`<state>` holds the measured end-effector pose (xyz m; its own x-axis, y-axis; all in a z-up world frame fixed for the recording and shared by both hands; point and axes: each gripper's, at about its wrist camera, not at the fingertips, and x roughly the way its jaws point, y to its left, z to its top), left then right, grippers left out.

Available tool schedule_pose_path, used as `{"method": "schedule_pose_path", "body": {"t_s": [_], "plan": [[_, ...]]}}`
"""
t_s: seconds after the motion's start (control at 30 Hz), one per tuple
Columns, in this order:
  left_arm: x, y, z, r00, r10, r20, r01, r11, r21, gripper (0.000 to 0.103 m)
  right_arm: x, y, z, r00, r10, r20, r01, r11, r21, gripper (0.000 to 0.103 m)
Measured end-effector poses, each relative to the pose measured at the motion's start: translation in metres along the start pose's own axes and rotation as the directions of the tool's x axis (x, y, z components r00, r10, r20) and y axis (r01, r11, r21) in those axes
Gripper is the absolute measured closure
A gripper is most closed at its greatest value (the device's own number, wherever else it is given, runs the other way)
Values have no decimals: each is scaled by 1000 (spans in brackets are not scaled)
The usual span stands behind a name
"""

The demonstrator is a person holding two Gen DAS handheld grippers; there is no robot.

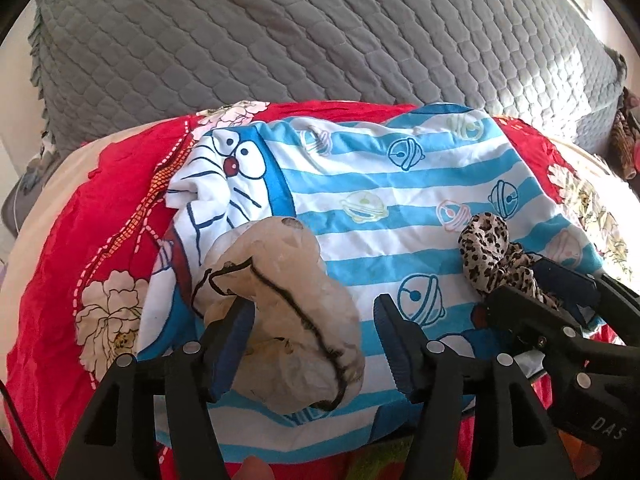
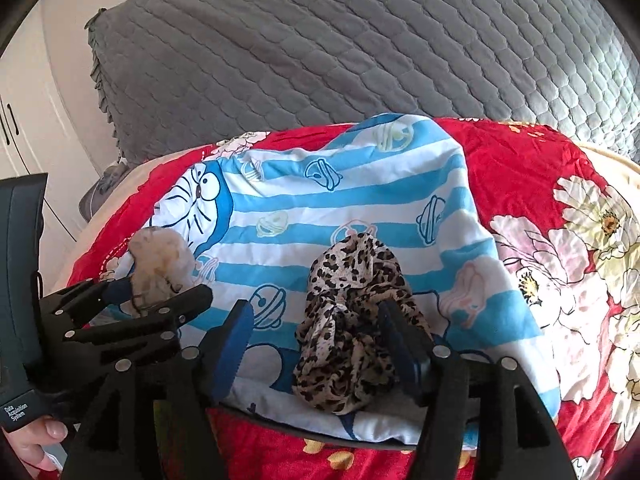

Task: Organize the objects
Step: 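Lower both scrunchies onto the shirt and open both tools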

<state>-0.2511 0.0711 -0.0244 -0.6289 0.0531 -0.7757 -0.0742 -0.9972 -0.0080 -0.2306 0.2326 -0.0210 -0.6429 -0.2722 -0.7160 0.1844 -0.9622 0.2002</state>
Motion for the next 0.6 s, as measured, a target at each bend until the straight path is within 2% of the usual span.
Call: {"method": "schedule_pose_path", "body": {"t_s": [0.23,0.6], "plan": [[-13,7,2,997,-67,22,68,997,-27,33,-4,-2,0,1000,-12,3,12,1000,-7,39],[-32,8,11,996,-81,48,83,996,-34,31,-22,-5,2,999,-29,21,29,999,-13,37]]}}
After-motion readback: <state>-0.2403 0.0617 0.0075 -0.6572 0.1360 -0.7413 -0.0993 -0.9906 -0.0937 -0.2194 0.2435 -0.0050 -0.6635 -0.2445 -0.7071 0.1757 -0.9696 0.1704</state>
